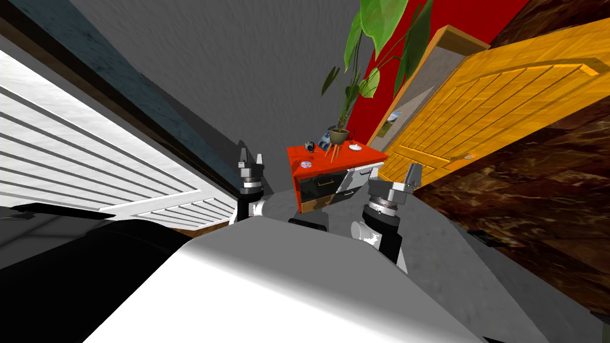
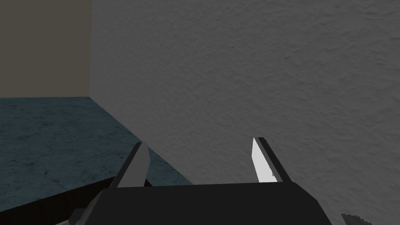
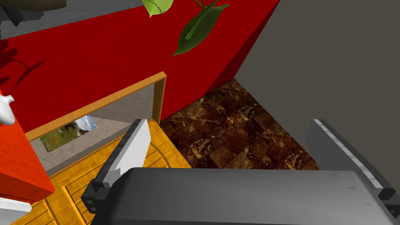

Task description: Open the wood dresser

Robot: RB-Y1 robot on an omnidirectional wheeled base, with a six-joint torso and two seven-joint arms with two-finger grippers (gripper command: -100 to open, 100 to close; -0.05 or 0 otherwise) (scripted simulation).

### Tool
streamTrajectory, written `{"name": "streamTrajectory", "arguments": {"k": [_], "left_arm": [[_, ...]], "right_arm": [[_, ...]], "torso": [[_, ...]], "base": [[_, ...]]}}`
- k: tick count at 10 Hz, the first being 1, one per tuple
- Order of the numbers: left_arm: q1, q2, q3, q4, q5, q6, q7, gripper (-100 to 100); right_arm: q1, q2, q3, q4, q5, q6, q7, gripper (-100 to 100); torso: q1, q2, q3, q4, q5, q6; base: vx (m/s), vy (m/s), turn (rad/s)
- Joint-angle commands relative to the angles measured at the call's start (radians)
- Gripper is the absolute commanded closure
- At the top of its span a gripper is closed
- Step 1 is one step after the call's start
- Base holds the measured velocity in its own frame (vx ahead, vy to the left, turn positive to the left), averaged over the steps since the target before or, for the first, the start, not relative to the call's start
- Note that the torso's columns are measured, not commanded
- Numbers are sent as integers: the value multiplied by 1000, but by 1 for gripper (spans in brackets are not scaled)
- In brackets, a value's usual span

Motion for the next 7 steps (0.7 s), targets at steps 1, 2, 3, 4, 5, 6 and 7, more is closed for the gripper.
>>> {"name": "streamTrajectory", "arguments": {"k": [1, 2, 3, 4, 5, 6, 7], "left_arm": [[0, 0, 0, 0, 0, 0, 0, 0], [0, 0, 0, 0, 0, 0, 0, 0], [0, 0, 0, 0, 0, 0, 0, 0], [0, 0, 0, 0, 0, 0, 0, 0], [0, 0, 0, 0, 0, 0, 0, 0], [0, 0, 0, 0, 0, 0, 0, 0], [0, 0, 0, 0, 0, 0, 0, 0]], "right_arm": [[0, 0, 0, 0, 0, 0, 0, 0], [0, 0, 0, 0, 0, 0, 0, 0], [0, 0, 0, 0, 0, 0, 0, 0], [0, 0, 0, 0, 0, 0, 0, 0], [0, 0, 0, 0, 0, 0, 0, 0], [0, 0, 0, 0, 0, 0, 0, 0], [0, 0, 0, 0, 0, 0, 0, 0]], "torso": [[0, 40, -82, 41, 0, 0], [0, 104, -209, 105, 0, 0], [0, 175, -351, 176, 0, 0], [0, 248, -497, 248, 0, 0], [0, 322, -644, 322, 0, 0], [0, 396, -792, 396, 0, 0], [0, 470, -939, 470, 0, 0]], "base": [[0, 0, 0], [0, 0, 0], [0, 0, 0], [0, 0, 0], [0, 0, 0], [0, 0, 0], [0, 0, 0]]}}
